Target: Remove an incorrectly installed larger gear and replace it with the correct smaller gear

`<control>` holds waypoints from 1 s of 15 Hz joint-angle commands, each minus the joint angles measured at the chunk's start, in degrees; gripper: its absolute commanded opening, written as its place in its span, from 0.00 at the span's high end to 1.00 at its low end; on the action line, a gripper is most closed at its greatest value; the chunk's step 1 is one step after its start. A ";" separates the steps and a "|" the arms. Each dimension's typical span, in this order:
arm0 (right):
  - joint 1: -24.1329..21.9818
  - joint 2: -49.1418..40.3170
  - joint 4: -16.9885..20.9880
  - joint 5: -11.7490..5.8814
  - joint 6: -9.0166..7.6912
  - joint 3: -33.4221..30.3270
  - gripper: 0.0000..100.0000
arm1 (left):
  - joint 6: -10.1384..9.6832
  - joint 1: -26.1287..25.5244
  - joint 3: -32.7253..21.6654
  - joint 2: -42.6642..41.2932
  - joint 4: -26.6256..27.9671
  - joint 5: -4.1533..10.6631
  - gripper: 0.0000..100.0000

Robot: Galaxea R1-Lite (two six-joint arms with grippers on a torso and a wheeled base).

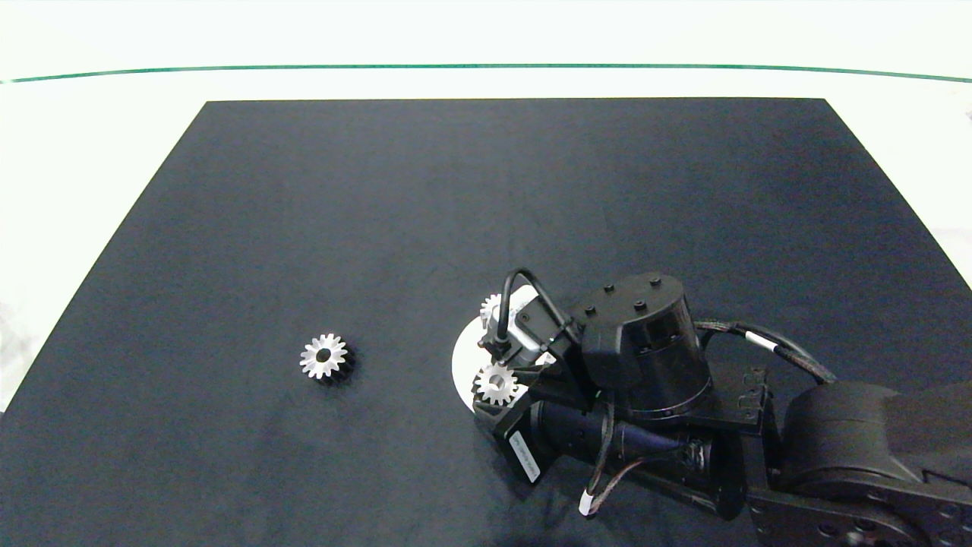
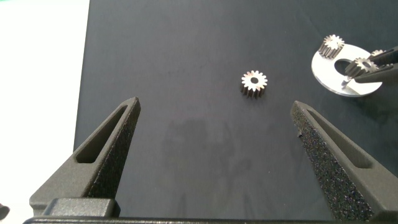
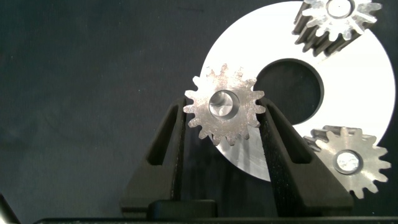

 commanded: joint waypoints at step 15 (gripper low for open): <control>1.35 3.10 2.66 -0.90 -0.85 -3.23 0.78 | 0.07 -0.02 -0.01 -0.28 0.16 0.09 0.00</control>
